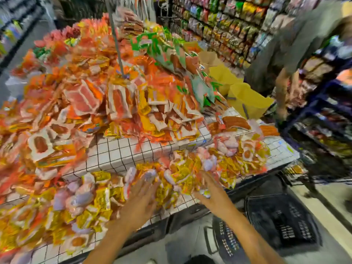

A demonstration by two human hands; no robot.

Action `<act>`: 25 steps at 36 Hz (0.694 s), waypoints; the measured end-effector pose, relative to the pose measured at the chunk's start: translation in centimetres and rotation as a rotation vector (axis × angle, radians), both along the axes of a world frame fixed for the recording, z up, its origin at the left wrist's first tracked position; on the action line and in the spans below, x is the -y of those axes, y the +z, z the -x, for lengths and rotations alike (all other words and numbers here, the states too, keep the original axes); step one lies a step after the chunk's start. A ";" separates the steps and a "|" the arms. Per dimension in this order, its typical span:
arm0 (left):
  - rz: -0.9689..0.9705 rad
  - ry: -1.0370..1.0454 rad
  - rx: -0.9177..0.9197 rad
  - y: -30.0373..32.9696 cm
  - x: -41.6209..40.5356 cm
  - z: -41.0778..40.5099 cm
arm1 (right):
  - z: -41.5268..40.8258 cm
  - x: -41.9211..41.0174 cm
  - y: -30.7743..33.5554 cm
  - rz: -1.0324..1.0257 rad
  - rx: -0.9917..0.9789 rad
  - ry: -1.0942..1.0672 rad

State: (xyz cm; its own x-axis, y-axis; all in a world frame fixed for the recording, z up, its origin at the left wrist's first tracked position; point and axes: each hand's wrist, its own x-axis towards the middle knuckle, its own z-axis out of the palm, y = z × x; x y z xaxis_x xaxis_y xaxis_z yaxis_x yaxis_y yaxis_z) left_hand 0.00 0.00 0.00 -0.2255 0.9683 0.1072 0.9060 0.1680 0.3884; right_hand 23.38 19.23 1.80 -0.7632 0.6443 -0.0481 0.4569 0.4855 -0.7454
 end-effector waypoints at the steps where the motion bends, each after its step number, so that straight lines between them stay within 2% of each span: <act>1: 0.025 -0.017 -0.022 -0.4 -0.7 0.1 | 0.5 -0.6 0.1 -0.001 -0.008 0.013; 5: 0.200 0.035 -0.036 -1.8 -2.0 0.5 | 3.5 -3.5 -0.3 -0.044 0.068 0.075; 8: 0.161 0.062 -0.027 -1.9 -2.5 0.7 | 5.6 -5.6 -1.0 -0.049 0.134 0.158; 15: 0.151 0.127 -0.055 -2.0 -3.3 0.0 | 8.4 -8.3 -3.1 -0.217 0.267 0.283; 19: 0.199 0.161 -0.120 -2.1 -3.8 -0.5 | 9.0 -9.4 -3.7 -0.194 0.258 0.257; 25: 0.102 0.235 -0.030 -2.4 -4.3 -1.3 | 8.9 -11.3 -4.0 -0.084 0.209 0.205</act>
